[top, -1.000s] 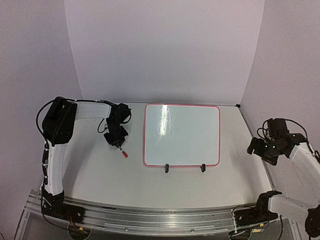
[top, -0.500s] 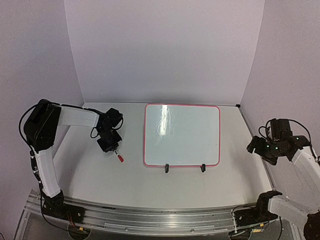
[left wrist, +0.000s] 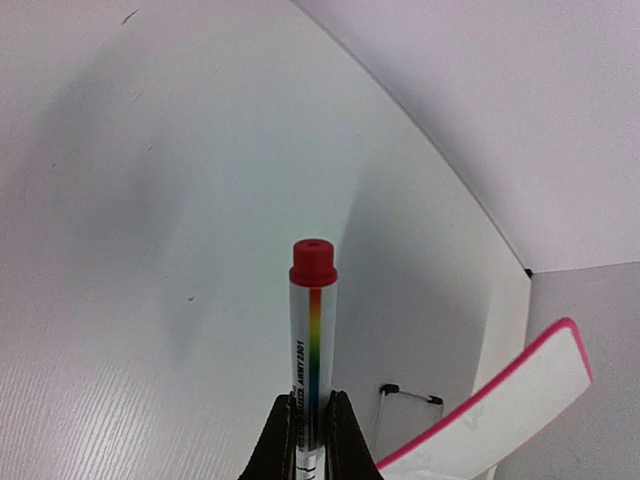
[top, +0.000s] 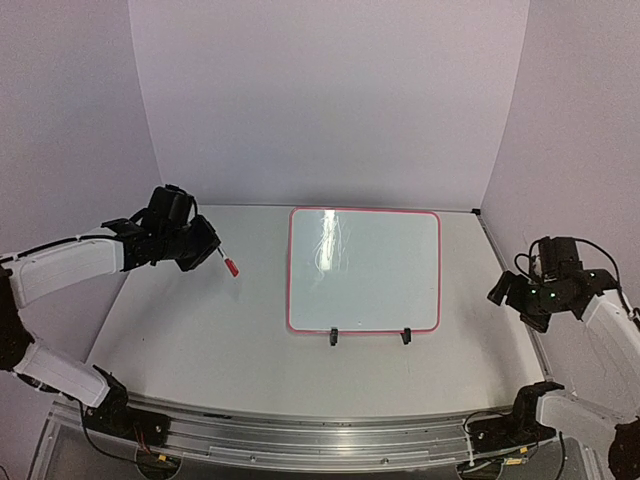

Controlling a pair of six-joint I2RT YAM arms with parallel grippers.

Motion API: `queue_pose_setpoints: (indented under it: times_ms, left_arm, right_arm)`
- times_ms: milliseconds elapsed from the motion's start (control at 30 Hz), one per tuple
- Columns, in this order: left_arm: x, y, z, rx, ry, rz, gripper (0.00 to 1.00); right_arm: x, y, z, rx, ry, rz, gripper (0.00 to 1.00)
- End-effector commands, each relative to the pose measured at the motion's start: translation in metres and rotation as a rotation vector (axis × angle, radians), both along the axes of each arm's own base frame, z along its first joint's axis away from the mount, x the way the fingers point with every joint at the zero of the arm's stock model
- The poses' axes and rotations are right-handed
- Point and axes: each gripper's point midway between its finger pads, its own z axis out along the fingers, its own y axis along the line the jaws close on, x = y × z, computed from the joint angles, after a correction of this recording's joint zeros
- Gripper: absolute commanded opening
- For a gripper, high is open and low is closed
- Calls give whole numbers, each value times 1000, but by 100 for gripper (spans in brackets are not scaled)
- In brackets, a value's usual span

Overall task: Write a sentence on the whiteboard
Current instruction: Open the whiteboard marker at the center of the board.

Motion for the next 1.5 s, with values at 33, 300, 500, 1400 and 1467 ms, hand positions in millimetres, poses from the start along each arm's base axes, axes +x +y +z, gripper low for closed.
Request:
queue_pose_setpoints:
  times_ms: [33, 300, 500, 1400, 1467]
  left_arm:
    - [-15, -30, 93, -176, -382, -215, 0]
    - [-45, -87, 144, -218, -596, -545, 0]
    - [-77, -117, 180, -258, -738, -706, 0]
    - [-82, -208, 186, -508, -617, -468, 0]
    - [-84, -213, 185, -523, -606, -481, 0]
  right_arm:
    - [14, 13, 22, 78, -46, 24, 98]
    - [20, 64, 69, 318, -131, 213, 98]
    - [11, 106, 127, 545, -267, 406, 98]
    - [-3, 353, 173, 660, -411, 1125, 68]
    - [1, 357, 171, 643, -418, 1128, 65]
